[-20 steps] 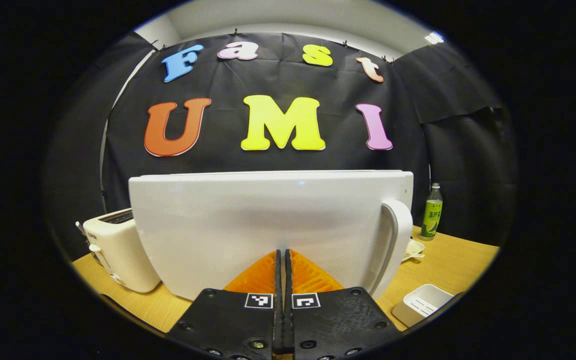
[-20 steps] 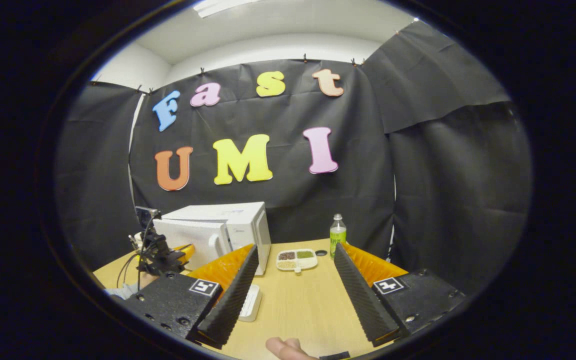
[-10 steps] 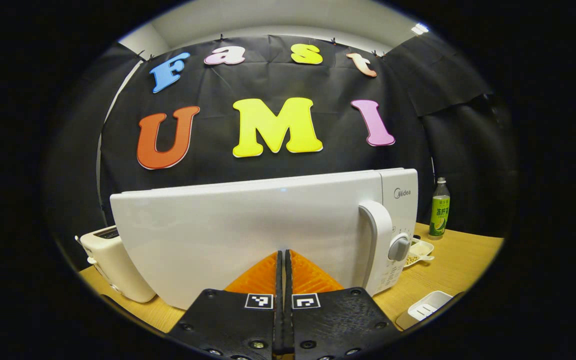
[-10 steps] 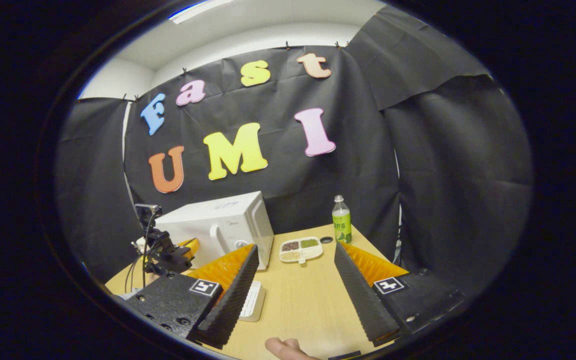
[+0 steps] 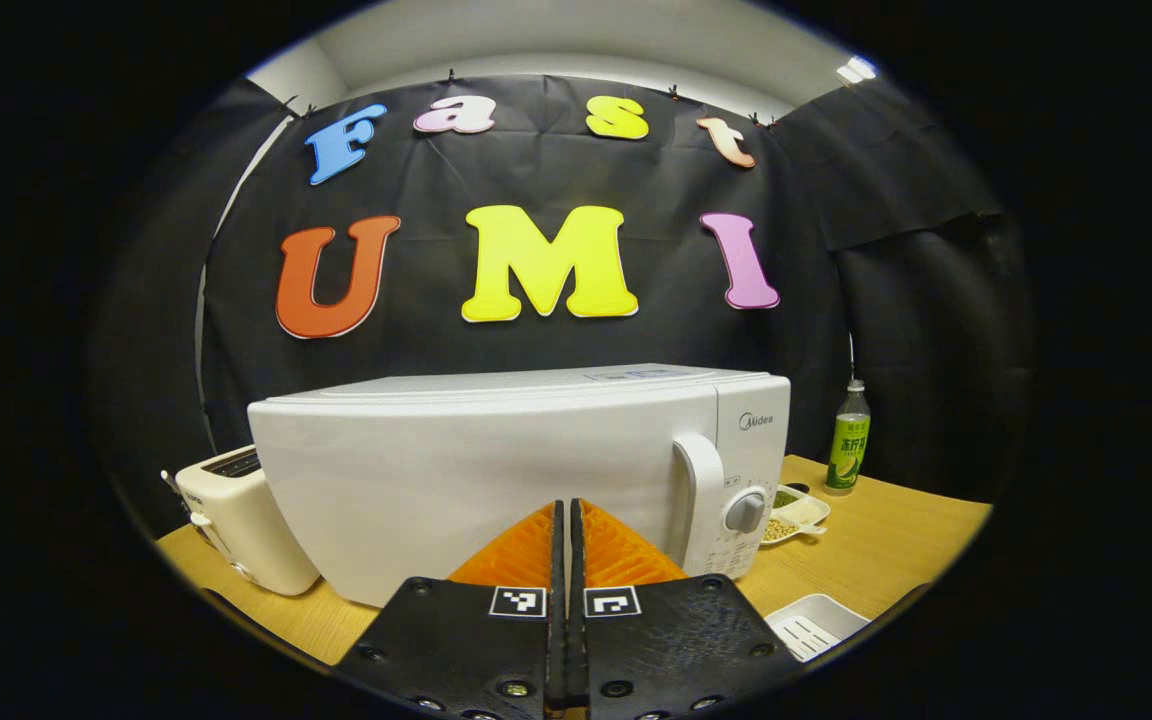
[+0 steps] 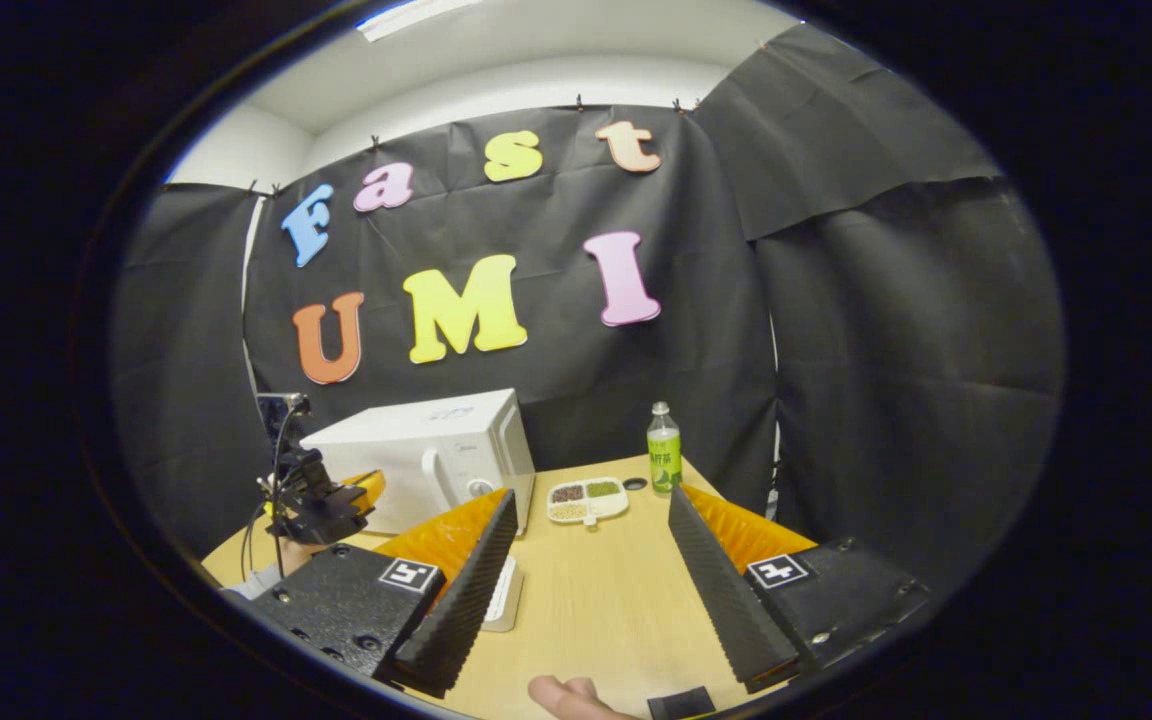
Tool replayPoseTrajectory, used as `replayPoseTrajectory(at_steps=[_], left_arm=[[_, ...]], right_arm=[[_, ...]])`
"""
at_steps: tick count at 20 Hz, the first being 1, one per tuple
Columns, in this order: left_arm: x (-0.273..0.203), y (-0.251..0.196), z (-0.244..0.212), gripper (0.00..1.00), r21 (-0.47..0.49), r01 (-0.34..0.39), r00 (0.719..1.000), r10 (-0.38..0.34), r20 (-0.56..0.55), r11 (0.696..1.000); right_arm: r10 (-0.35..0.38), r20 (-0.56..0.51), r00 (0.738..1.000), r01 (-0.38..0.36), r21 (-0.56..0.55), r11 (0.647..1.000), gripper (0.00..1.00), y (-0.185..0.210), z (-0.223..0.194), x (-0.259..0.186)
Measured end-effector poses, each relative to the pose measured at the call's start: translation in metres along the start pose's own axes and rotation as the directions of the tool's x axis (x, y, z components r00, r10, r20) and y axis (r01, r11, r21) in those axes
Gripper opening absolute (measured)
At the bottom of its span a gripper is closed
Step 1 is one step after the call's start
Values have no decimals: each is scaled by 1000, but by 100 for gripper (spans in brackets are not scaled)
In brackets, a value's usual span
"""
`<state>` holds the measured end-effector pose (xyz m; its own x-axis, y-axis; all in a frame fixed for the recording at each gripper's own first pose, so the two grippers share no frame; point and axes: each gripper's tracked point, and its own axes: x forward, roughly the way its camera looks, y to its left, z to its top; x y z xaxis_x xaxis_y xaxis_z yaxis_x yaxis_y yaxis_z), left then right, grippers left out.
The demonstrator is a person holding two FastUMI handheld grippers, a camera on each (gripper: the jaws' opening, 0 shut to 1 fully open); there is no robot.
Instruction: Open the microwave oven with the left hand, put the food in, and close the microwave oven.
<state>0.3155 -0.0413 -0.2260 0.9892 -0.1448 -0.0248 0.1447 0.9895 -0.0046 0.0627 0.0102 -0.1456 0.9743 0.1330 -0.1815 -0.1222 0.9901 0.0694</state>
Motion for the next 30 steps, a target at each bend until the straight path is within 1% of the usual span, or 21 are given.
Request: replayPoseTrajectory(at_steps=[2,3,4,6,7,8,9,12,15,16,17,18,20,23,26,30], left_arm=[[-18,5,6,1,-7,-4,1000,4,-16,1000],[-28,13,10,7,-11,-20,1000,20,-23,1000],[-40,18,13,14,-20,-29,999,28,-34,999],[-65,27,22,76,-46,-42,998,39,-56,998],[-76,32,25,75,-55,-51,996,47,-70,997],[-89,39,29,85,-58,-78,993,73,-88,995],[-102,48,35,85,-57,-103,990,96,-101,993],[-144,60,63,87,-55,-140,987,134,-91,989],[-185,67,98,94,-45,-152,987,150,-49,987],[-199,70,110,84,-51,-162,987,161,-27,986],[-214,76,121,94,-63,-181,983,181,-9,981],[-229,80,127,94,-76,-194,981,194,-1,978],[-258,91,137,95,-97,-237,971,238,0,967],[-297,96,149,95,-80,-273,962,274,3,959],[-328,98,153,95,-70,-285,958,286,11,956],[-359,92,145,95,-86,-269,962,271,12,959]], right_arm=[[-2,9,1000,2,-11,1000,97,5,4,-11],[-5,12,1000,5,-12,1000,86,7,5,-16],[-5,13,1000,5,-12,1000,97,10,7,-21],[-4,16,1000,4,-13,1000,97,16,8,-29],[-4,22,1000,4,-10,1000,97,18,10,-33],[-6,26,1000,6,-2,1000,86,19,11,-36],[-12,30,999,12,10,1000,97,19,12,-37],[-15,44,999,15,19,1000,97,22,20,-44],[-29,83,996,30,-8,1000,97,25,36,-48],[-33,92,995,34,-12,999,97,28,41,-48],[-33,89,996,34,-10,999,97,33,42,-47],[-25,81,996,26,-10,1000,97,38,42,-48],[-1,75,997,2,-15,1000,97,49,49,-48],[2,81,997,1,-36,999,97,60,55,-49],[37,70,997,-34,-46,998,97,85,54,-52],[93,63,994,-88,-86,992,97,122,51,-64]])
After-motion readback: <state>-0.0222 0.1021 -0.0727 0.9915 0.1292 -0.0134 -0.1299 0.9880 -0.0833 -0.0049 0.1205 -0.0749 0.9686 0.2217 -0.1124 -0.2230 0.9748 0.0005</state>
